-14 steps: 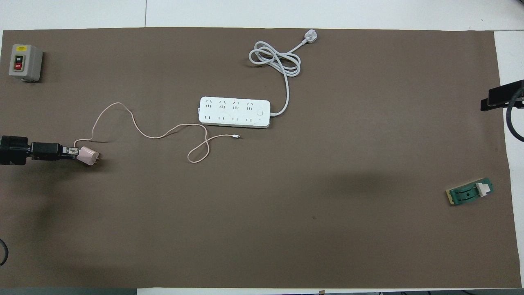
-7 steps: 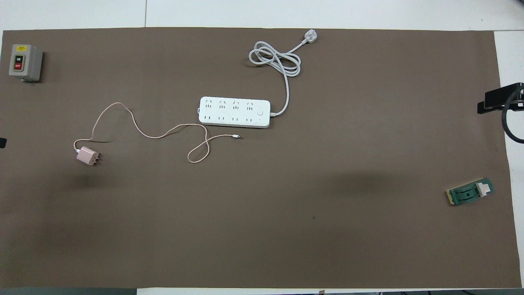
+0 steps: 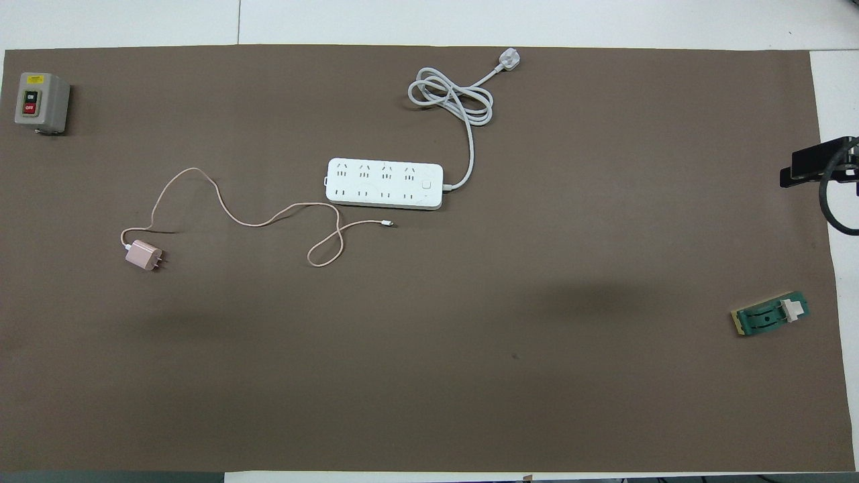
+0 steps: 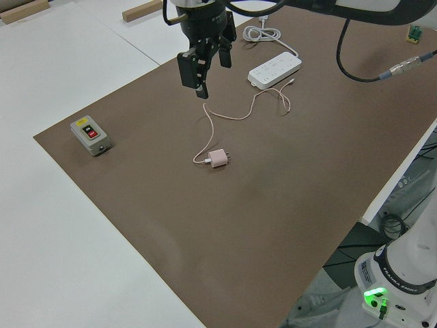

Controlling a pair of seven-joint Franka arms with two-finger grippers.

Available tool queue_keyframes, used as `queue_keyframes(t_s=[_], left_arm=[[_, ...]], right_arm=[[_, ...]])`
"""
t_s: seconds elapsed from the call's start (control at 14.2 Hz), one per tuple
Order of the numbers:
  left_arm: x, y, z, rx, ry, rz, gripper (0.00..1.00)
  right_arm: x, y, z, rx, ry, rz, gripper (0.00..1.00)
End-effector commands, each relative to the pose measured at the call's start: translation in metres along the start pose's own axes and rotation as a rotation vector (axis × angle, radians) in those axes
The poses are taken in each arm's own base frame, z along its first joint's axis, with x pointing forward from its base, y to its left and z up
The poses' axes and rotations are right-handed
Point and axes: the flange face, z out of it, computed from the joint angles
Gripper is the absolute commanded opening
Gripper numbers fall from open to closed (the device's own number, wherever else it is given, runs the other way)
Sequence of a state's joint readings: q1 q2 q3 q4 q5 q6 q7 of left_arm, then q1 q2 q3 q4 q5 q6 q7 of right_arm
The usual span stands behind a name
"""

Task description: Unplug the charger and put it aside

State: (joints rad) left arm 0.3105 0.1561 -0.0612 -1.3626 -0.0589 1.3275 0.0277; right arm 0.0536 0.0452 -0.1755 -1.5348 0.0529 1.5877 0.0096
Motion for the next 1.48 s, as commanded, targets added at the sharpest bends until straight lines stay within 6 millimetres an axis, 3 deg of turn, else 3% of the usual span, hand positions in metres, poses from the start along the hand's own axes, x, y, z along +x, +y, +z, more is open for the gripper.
queue_keyframes(t_s=[0.0,0.07,0.28,0.63,0.78,0.99,1.13,1.41], left_arm=[[-0.006,0.016,-0.023,0.044,0.113,-0.063,1.00],[-0.012,0.020,-0.031,0.046,0.181,-0.074,1.00],[-0.023,0.056,-0.008,0.062,0.217,-0.011,1.00],[-0.058,0.103,0.005,0.080,0.187,0.080,1.00],[-0.077,0.108,0.010,0.085,0.189,0.095,1.00],[-0.075,0.125,0.010,0.087,0.167,0.123,1.00],[-0.064,0.151,0.016,0.089,0.175,0.171,1.00],[-0.065,0.158,0.015,0.071,0.204,0.101,1.00]], right_arm=[[-0.006,0.002,0.000,-0.010,-0.005,-0.012,1.00],[-0.006,0.002,0.000,-0.010,-0.005,-0.012,1.00],[-0.006,0.002,0.000,-0.010,-0.005,-0.012,1.00],[-0.006,0.002,0.000,-0.010,-0.005,-0.012,1.00],[-0.006,0.002,0.000,-0.010,-0.005,-0.012,1.00],[-0.006,0.002,0.000,-0.010,-0.005,-0.012,1.00],[-0.006,0.002,0.000,-0.010,-0.005,-0.012,1.00],[-0.006,0.002,0.000,-0.010,-0.005,-0.012,1.00]])
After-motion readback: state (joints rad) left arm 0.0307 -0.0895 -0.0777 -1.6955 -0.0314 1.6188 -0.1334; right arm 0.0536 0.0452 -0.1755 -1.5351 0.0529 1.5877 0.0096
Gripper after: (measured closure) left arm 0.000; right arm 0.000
